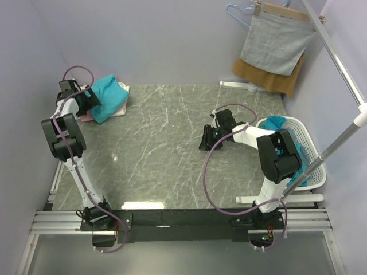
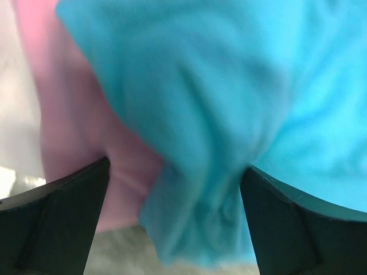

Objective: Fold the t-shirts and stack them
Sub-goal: Put the neatly folded tshirt into the corner of the board with the left arm

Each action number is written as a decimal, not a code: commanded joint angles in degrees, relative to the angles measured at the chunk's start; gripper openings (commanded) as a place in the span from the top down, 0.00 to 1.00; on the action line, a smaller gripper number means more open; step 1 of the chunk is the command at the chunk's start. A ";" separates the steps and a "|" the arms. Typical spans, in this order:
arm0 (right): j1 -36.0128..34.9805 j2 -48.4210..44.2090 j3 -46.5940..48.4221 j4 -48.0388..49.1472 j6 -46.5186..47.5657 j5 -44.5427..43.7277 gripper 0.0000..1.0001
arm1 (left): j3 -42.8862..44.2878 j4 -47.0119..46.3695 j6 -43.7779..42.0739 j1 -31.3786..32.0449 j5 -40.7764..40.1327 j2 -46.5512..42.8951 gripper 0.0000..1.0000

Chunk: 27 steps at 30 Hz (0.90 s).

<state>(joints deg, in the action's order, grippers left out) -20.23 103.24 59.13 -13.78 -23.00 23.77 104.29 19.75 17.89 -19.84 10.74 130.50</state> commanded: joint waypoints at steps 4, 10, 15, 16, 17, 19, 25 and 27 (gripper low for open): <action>0.01 -11.29 0.55 -2.21 0.41 -12.93 0.51 | -10.67 -10.51 7.77 1.90 7.79 -20.88 0.00; 0.01 -21.05 -2.17 -2.40 0.68 -22.18 0.51 | -21.99 -16.05 11.11 6.38 12.45 -35.73 0.01; 0.01 -27.74 -7.45 1.03 1.03 -29.64 0.49 | -36.40 -22.82 11.38 16.74 12.84 -47.42 0.01; -0.07 -28.79 -8.59 1.12 1.12 -31.40 0.45 | -38.00 -23.00 10.51 19.28 10.72 -48.92 0.01; -0.07 -30.63 -9.38 1.30 1.29 -32.81 0.44 | -39.33 -23.17 8.85 24.35 9.14 -51.11 0.01; -0.07 -32.74 -11.48 1.48 1.73 -37.03 0.42 | -42.58 -23.35 8.48 28.52 5.44 -52.88 0.00; -0.07 -41.88 -17.81 2.44 2.09 -46.25 0.10 | -53.74 -26.69 10.41 38.37 -4.49 -61.23 0.01; -0.08 -44.87 -19.40 2.62 1.74 -48.63 0.01 | -56.81 -26.34 9.71 41.10 -8.61 -64.13 0.01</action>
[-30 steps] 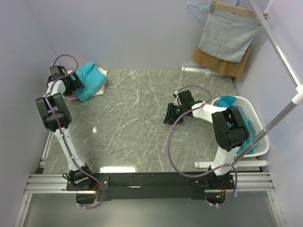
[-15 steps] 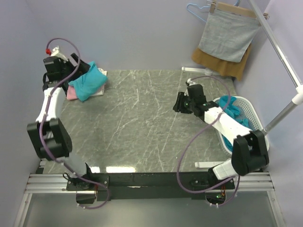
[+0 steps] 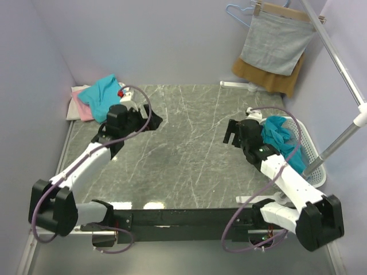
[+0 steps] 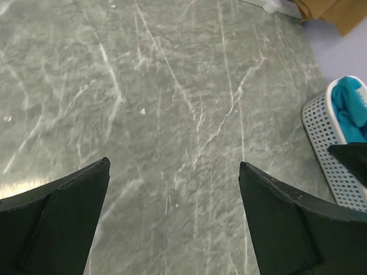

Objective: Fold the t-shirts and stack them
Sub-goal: Put the neatly folded tshirt into the corner of the board with the left arm

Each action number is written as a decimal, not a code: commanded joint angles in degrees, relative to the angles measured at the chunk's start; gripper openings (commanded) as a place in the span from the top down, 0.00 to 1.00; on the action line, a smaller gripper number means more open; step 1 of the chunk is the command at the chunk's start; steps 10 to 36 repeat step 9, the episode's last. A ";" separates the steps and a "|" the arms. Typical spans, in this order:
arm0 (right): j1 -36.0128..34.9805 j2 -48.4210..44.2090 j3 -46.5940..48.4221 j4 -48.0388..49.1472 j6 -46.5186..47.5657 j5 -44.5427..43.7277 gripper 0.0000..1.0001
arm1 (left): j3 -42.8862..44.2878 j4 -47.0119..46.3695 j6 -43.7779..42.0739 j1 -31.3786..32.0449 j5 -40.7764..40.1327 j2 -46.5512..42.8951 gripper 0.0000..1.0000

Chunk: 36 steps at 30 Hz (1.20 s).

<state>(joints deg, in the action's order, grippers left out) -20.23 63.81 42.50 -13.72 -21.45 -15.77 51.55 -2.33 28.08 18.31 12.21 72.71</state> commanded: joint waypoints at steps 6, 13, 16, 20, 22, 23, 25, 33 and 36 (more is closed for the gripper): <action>-0.07 -10.28 -7.17 3.44 -2.62 -15.78 0.00 | -12.87 -6.09 -0.56 8.32 -25.91 -13.72 0.01; -0.07 -10.55 -6.82 2.20 -4.47 -20.17 0.00 | -15.07 -6.98 -0.39 8.50 -30.56 -16.28 0.00; -0.07 -10.55 -6.82 2.20 -4.47 -20.17 0.00 | -15.07 -6.98 -0.39 8.50 -30.56 -16.28 0.00; -0.07 -10.55 -6.82 2.20 -4.47 -20.17 0.00 | -15.07 -6.98 -0.39 8.50 -30.56 -16.28 0.00; -0.07 -10.55 -6.82 2.20 -4.47 -20.17 0.00 | -15.07 -6.98 -0.39 8.50 -30.56 -16.28 0.00; -0.07 -10.55 -6.82 2.20 -4.47 -20.17 0.00 | -15.07 -6.98 -0.39 8.50 -30.56 -16.28 0.00; -0.07 -10.55 -6.82 2.20 -4.47 -20.17 0.00 | -15.07 -6.98 -0.39 8.50 -30.56 -16.28 0.00; -0.07 -10.55 -6.82 2.20 -4.47 -20.17 0.00 | -15.07 -6.98 -0.39 8.50 -30.56 -16.28 0.00; -0.07 -10.55 -6.82 2.20 -4.47 -20.17 0.00 | -15.07 -6.98 -0.39 8.50 -30.56 -16.28 0.00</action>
